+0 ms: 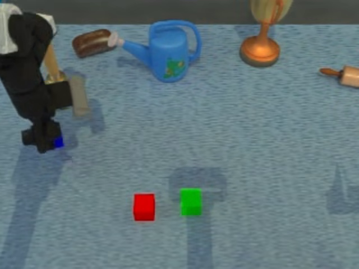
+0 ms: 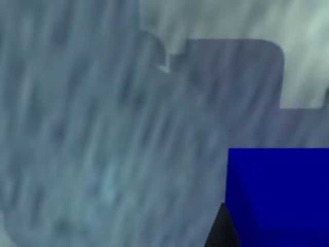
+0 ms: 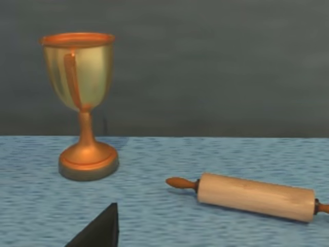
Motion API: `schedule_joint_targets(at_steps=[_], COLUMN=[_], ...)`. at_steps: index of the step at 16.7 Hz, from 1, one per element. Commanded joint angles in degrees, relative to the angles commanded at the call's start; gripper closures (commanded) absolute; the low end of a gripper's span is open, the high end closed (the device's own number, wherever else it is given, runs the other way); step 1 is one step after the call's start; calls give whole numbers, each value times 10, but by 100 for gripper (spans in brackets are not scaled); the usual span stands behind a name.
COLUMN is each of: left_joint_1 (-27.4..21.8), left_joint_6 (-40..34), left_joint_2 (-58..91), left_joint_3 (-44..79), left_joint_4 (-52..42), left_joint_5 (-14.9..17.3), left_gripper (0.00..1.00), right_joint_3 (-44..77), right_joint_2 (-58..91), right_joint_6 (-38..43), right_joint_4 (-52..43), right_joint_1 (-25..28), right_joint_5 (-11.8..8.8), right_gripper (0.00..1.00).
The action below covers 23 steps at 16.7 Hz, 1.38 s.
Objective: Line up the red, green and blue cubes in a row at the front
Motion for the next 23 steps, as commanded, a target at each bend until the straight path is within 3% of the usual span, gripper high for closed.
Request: schedule_joint_targets(at_steps=[4, 11, 14, 20, 23], left_joint_1=[7, -17, -91, -338, -436], left_joint_6=[-3, -16, -62, -210, -278], left_joint_2=[-31, -21, 6, 73, 95], left_joint_3=[42, 59, 105, 230, 281], left_joint_4=[-68, -77, -100, -163, -186], left_joint_5=[-1, -1, 0, 1, 1], left_gripper=[100, 100, 100, 100, 100], right_joint_3=[0, 0, 0, 0, 0], right_joint_2=[0, 0, 0, 0, 0], right_joint_6=[0, 0, 0, 0, 0], right_joint_4=[0, 0, 0, 0, 0], right_joint_1=[0, 0, 0, 0, 0], right_joint_5=[0, 0, 0, 0, 0], right_gripper=[0, 0, 0, 0, 0])
